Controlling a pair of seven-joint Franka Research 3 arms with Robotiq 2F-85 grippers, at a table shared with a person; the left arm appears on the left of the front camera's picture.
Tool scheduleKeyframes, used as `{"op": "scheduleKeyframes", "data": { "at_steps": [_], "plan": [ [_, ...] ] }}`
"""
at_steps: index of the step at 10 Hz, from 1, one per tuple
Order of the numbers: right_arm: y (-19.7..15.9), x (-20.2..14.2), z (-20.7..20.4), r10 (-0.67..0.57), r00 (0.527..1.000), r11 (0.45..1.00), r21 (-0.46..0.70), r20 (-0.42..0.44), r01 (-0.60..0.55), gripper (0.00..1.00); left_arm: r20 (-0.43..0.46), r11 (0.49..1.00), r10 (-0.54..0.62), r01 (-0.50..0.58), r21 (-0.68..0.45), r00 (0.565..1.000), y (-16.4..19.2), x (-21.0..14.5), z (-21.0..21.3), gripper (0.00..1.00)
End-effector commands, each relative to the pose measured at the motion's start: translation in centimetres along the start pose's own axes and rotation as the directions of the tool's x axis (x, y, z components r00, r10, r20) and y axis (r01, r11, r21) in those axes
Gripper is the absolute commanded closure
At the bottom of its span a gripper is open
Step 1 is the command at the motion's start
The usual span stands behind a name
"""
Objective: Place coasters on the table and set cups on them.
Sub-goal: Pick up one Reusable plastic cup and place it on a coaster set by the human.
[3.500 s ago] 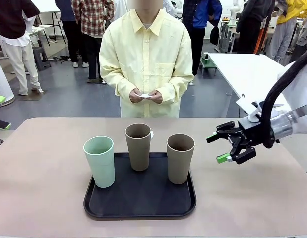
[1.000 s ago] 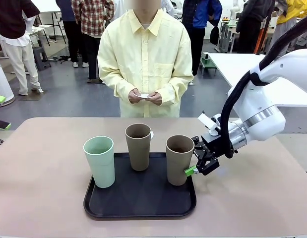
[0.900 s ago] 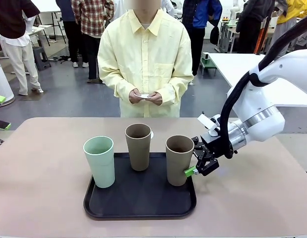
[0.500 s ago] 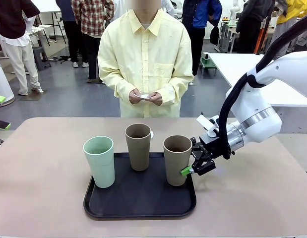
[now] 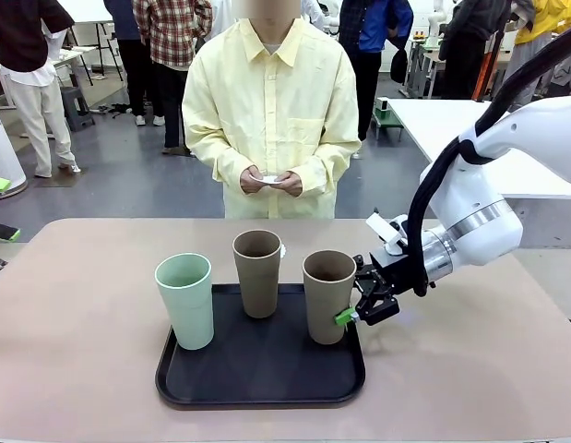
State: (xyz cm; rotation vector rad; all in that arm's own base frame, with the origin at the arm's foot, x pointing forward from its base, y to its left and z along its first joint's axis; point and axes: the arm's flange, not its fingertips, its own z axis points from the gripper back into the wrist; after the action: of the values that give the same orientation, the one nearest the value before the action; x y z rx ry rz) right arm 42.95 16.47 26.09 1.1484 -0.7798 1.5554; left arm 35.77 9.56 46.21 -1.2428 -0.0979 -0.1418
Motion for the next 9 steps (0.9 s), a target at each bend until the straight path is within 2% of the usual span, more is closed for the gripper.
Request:
{"op": "scheduleKeyframes", "data": {
  "at_steps": [1,3,6,8,9],
  "plan": [
    [1.1,2.8,1.2,-0.014,0.997,0.997,-0.079,0.082,0.02,0.75,0.002,1.0,-0.012,0.012,-0.008,1.0,-0.1,0.1,0.2,0.0],
    [2.2,8.8,5.0,-0.081,0.992,0.978,-0.185,0.096,0.097,0.75,0.002,1.0,-0.012,0.012,-0.008,1.0,-0.1,0.1,0.2,0.0],
    [2.4,16.0,7.6,-0.11,0.992,0.967,-0.223,0.062,0.121,0.75,0.002,1.0,-0.012,0.012,-0.008,1.0,-0.1,0.1,0.2,0.0],
    [2.4,17.3,7.8,-0.126,0.991,0.961,-0.242,0.033,0.13,0.75,0.002,1.0,-0.012,0.012,-0.008,1.0,-0.1,0.1,0.2,0.0],
    [2.8,17.2,8.5,-0.085,0.994,0.969,-0.228,0.068,0.098,0.75,0.002,1.0,-0.012,0.012,-0.008,1.0,-0.1,0.1,0.2,0.0]
  ]
}}
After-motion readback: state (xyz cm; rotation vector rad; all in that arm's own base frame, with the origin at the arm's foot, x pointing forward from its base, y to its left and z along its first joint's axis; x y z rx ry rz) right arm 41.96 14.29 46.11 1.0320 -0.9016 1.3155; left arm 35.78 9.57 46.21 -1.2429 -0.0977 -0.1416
